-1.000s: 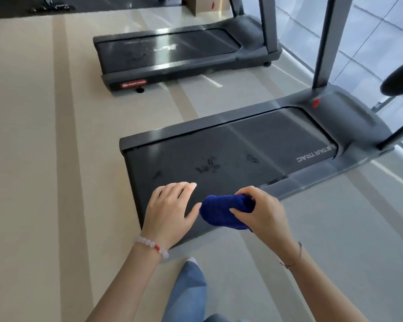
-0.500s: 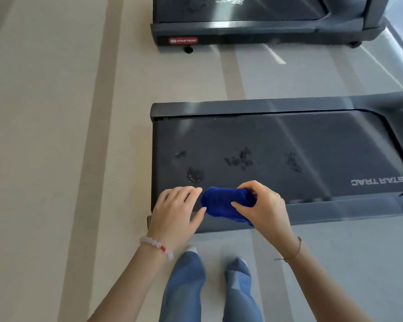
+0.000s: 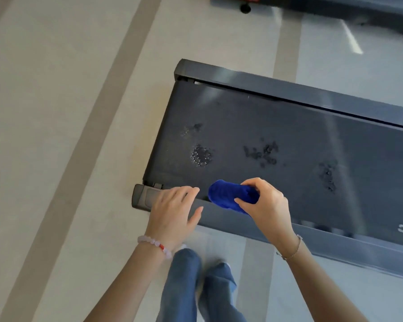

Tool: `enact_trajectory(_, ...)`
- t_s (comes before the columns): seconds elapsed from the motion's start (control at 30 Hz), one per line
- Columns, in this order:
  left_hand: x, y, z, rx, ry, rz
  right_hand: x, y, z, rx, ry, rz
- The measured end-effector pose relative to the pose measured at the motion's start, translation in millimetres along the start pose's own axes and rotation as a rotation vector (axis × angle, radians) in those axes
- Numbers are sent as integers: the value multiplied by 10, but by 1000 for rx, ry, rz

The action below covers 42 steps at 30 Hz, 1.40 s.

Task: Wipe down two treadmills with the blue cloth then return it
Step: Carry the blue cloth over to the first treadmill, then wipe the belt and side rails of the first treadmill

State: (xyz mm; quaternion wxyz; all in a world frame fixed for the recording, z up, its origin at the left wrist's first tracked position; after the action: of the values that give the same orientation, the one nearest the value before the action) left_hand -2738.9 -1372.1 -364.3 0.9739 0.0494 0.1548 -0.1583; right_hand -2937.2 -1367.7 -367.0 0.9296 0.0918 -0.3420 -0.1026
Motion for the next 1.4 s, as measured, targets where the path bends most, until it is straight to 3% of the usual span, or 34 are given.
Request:
enact_trajectory(0.4,933,-55,-1756,36,-110,54,-785,-638,-1392,55,-10,62)
enact_trajectory(0.77,2041,-229,-3064,-73,-215,35,-1057,-1505,-2353,-78,-35,292)
enact_trajectory(1.23,2141,-544,-3536,-76,-202,73,-1028,-1936,-2125,-372,-159,447)
enact_trajectory(1.3,2117,-553,-3576,-61,-197,78,-1066,-1945,-2295,-346,-115,491)
enact_trajectory(1.4,2114,-556,-3628,-46,-194,91,-1285,-1959,-2753,-160,-30,505)
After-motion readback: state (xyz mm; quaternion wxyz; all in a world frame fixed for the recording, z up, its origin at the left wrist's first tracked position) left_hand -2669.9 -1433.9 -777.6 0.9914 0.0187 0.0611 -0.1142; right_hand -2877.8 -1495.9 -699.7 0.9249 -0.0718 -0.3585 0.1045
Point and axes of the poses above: each hand's wrist, its own y-axis away from the middle knuckle, its own z-axis out of the back of the hand, x = y × z, the point moved 8 cm from there along -y, towards the middle knuckle, and after that the axes turned 5 degrees about z, right-handed, at the moved point
